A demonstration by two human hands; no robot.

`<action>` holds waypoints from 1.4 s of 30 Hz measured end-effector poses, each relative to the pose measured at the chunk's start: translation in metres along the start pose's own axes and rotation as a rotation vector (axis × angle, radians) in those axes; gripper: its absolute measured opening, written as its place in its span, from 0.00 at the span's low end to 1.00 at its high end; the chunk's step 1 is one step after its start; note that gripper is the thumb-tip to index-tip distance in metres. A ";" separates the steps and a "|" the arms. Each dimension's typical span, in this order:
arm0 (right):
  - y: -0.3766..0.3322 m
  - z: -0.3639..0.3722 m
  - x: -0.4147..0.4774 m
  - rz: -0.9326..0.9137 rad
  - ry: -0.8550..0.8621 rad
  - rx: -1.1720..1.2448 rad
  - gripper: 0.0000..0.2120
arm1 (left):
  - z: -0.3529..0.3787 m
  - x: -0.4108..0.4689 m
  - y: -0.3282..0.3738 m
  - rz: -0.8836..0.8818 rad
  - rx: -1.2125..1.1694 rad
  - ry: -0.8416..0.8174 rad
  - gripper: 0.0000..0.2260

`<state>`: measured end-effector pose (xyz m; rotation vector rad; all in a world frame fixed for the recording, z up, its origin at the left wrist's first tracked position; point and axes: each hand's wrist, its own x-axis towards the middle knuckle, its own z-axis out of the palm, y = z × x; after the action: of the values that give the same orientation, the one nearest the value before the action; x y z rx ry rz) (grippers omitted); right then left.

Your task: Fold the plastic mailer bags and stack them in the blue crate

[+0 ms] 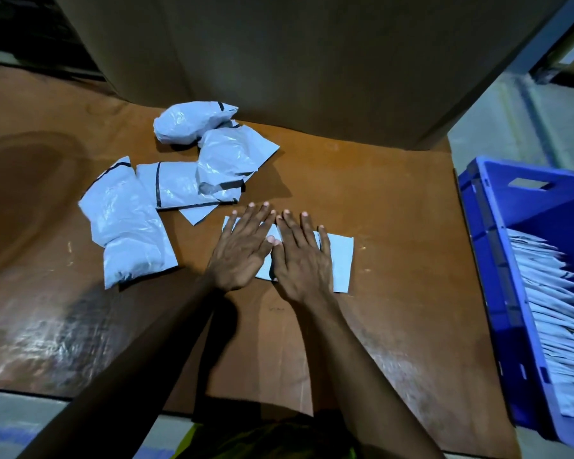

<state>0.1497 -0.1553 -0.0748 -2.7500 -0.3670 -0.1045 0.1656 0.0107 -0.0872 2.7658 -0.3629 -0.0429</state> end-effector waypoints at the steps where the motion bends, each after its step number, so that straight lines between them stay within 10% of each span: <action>1: 0.002 -0.002 -0.001 -0.014 -0.003 0.068 0.28 | -0.004 0.000 -0.001 0.009 -0.061 -0.008 0.34; 5: 0.028 -0.022 -0.003 -0.069 -0.018 0.378 0.27 | -0.028 -0.003 -0.006 -0.048 -0.258 -0.163 0.41; 12: 0.050 -0.094 0.024 0.066 -0.344 0.200 0.39 | -0.083 0.009 0.019 -0.048 -0.123 -0.255 0.38; 16: 0.055 -0.119 0.030 0.050 -0.250 0.410 0.16 | -0.111 0.010 0.030 0.051 0.116 0.013 0.21; 21: 0.067 -0.122 0.014 -0.203 0.325 0.275 0.08 | -0.097 -0.012 0.040 0.197 0.166 0.606 0.11; 27: 0.084 -0.091 -0.049 -0.042 -0.005 0.239 0.07 | -0.009 -0.058 0.030 0.164 0.032 0.376 0.17; 33: 0.064 -0.069 -0.003 -0.047 0.257 0.172 0.09 | -0.019 -0.011 0.052 0.088 0.003 0.324 0.19; 42: 0.055 -0.022 -0.015 0.077 0.072 -0.146 0.27 | 0.018 0.002 0.056 0.053 0.221 0.148 0.27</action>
<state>0.1495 -0.2169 -0.0749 -2.8904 -0.2418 -0.2179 0.1528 -0.0461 -0.0846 2.9509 -0.4236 0.2275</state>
